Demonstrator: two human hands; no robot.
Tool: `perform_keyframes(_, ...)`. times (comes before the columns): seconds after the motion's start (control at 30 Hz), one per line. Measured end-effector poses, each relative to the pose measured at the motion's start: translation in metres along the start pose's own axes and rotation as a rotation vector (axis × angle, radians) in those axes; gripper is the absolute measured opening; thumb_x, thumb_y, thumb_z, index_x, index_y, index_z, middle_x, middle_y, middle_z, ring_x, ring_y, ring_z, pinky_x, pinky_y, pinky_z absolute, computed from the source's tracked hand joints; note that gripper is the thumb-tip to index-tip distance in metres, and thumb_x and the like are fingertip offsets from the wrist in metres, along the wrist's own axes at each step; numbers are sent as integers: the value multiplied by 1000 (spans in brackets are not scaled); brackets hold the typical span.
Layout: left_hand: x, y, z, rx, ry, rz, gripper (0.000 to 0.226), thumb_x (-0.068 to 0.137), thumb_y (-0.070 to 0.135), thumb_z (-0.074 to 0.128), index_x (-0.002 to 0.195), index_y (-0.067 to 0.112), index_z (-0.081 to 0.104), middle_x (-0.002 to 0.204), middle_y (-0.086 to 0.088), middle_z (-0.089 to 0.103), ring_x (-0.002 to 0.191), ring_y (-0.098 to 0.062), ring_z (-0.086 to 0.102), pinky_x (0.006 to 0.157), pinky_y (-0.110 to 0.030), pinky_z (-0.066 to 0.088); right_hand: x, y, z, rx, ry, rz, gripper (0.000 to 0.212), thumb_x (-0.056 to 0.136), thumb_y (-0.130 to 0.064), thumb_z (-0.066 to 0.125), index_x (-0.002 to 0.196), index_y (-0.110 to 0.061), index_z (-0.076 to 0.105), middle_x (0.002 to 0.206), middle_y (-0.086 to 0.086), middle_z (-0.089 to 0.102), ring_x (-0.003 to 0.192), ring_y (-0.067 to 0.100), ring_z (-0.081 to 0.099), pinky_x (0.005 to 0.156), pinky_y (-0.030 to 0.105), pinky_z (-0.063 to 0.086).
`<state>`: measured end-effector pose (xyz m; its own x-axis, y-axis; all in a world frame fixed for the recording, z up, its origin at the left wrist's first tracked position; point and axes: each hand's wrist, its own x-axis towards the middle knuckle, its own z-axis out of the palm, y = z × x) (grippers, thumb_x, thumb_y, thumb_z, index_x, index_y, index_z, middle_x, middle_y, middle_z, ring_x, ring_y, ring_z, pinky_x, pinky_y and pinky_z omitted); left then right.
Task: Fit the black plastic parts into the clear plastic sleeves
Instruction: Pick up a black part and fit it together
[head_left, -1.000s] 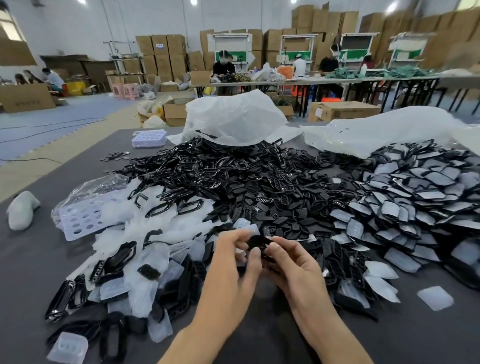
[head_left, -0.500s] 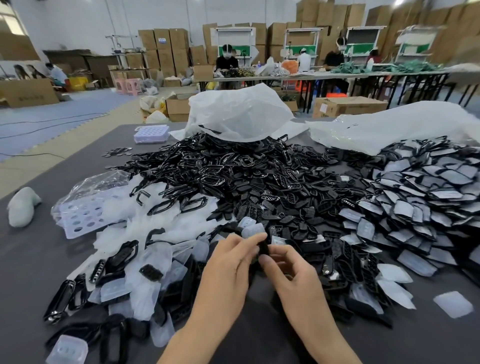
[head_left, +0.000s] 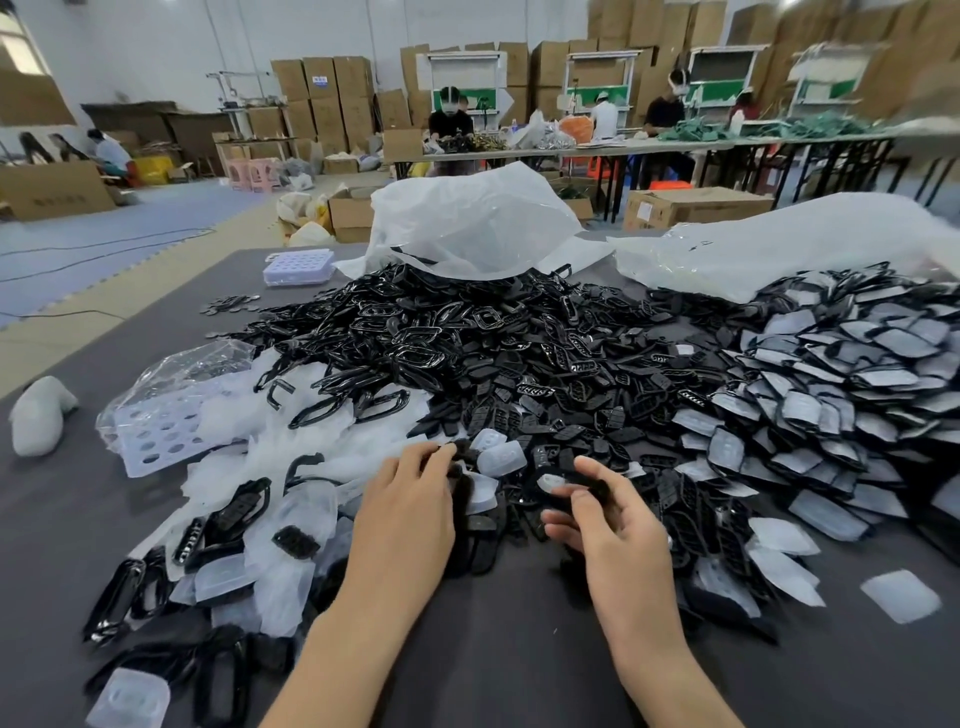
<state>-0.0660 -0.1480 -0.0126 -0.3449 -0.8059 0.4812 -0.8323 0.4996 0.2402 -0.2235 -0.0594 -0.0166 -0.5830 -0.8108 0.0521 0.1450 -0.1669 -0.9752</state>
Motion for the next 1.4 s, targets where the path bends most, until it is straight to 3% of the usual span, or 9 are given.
perform_keyframes(0.27, 20, -6, 1, 146, -128, 63, 23, 100, 33, 55, 120, 29, 66, 113, 5, 63, 103, -24, 56, 84, -36, 46, 25, -12, 14, -46, -74, -41, 28, 106, -17, 52, 114, -37, 69, 97, -7, 77, 85, 16, 76, 78, 21, 59)
perform_keyframes(0.37, 15, -6, -3, -40, 64, 44, 9, 95, 22, 67, 102, 22, 71, 96, 2, 56, 86, -21, 54, 66, -33, 48, 35, -11, 24, -9, -106, -6, 28, 104, -14, 55, 109, -36, 73, 94, -4, 78, 84, 17, 76, 78, 22, 60)
perform_keyframes(0.53, 16, -1, -10, -531, 160, -134, 19, 99, 35, 51, 115, 32, 61, 101, 22, 56, 93, -2, 54, 80, -10, 41, 38, -8, 24, 41, -122, 13, 28, 102, -10, 58, 109, -31, 75, 95, 0, 79, 82, 17, 77, 72, 19, 58)
perform_keyframes(0.7, 14, 2, -11, -380, 112, -72, 16, 99, 22, 59, 114, 25, 66, 103, 17, 58, 98, -6, 56, 81, -22, 44, 40, -8, 21, 39, -63, -11, 28, 102, -14, 59, 106, -34, 77, 90, -3, 78, 82, 17, 77, 73, 18, 58)
perform_keyframes(0.83, 14, 5, -13, -398, 118, -86, 16, 99, 15, 58, 110, 17, 70, 101, 9, 62, 90, -2, 57, 80, -12, 42, 40, -8, 20, 35, -54, -15, 29, 102, -14, 60, 104, -36, 78, 89, -2, 78, 82, 17, 77, 72, 17, 58)
perform_keyframes(1.0, 16, 10, -27, -932, 172, -397, 5, 95, 30, 65, 93, 32, 70, 85, 8, 74, 84, -5, 69, 74, -13, 50, 38, -10, 21, 47, -71, -3, 28, 102, -14, 60, 105, -34, 78, 94, 3, 78, 83, 18, 77, 74, 18, 58)
perform_keyframes(1.1, 16, 12, -26, -1123, 120, -426, 8, 94, 31, 65, 88, 29, 70, 88, 0, 73, 83, -17, 68, 84, -33, 55, 36, -13, 23, 71, -120, 19, 28, 101, -11, 60, 104, -32, 79, 94, 4, 78, 82, 18, 76, 74, 19, 58)
perform_keyframes(1.17, 16, 19, -22, -1220, 71, -424, 12, 95, 23, 65, 84, 27, 69, 85, 4, 72, 81, -11, 65, 89, -41, 53, 33, -15, 27, 128, -201, 62, 28, 100, -11, 61, 103, -30, 81, 96, 5, 79, 82, 17, 75, 73, 20, 58)
perform_keyframes(1.4, 12, 27, -9, -1120, 126, -366, 18, 96, 21, 66, 84, 35, 65, 72, 10, 67, 69, -7, 62, 67, -23, 51, 30, -14, 29, 290, -381, 171, 28, 84, -24, 67, 109, -25, 80, 93, 15, 76, 82, 17, 74, 77, 22, 58)
